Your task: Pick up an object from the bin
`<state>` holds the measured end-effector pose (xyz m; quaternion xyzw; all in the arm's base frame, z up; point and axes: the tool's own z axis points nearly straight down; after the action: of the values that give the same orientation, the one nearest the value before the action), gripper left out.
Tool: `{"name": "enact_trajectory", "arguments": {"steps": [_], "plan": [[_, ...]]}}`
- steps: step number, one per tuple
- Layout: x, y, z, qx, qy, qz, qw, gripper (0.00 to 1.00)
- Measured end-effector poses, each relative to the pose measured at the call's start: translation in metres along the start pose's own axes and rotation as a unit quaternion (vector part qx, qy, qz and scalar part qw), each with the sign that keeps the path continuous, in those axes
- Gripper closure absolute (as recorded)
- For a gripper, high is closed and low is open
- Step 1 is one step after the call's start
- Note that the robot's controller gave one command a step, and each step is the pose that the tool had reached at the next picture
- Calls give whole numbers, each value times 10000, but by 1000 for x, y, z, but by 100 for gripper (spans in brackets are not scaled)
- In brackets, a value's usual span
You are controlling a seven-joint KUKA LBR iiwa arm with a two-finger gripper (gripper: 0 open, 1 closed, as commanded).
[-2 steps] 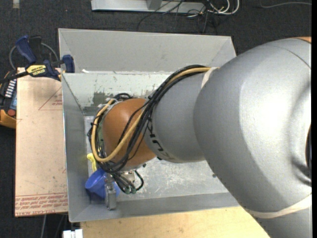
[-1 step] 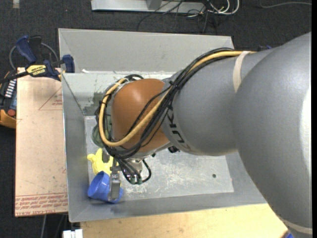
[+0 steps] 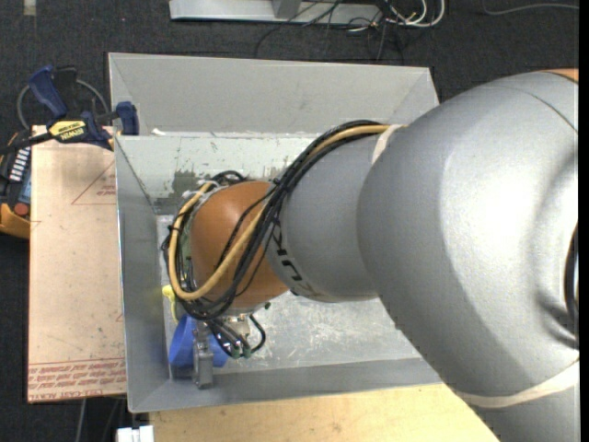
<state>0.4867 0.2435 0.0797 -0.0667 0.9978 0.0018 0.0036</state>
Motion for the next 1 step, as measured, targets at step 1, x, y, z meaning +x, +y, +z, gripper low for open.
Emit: {"name": "enact_trajectory", "arguments": {"steps": [1], "plan": [[2, -7, 5, -32, -107, -936, 9955, 0]]}}
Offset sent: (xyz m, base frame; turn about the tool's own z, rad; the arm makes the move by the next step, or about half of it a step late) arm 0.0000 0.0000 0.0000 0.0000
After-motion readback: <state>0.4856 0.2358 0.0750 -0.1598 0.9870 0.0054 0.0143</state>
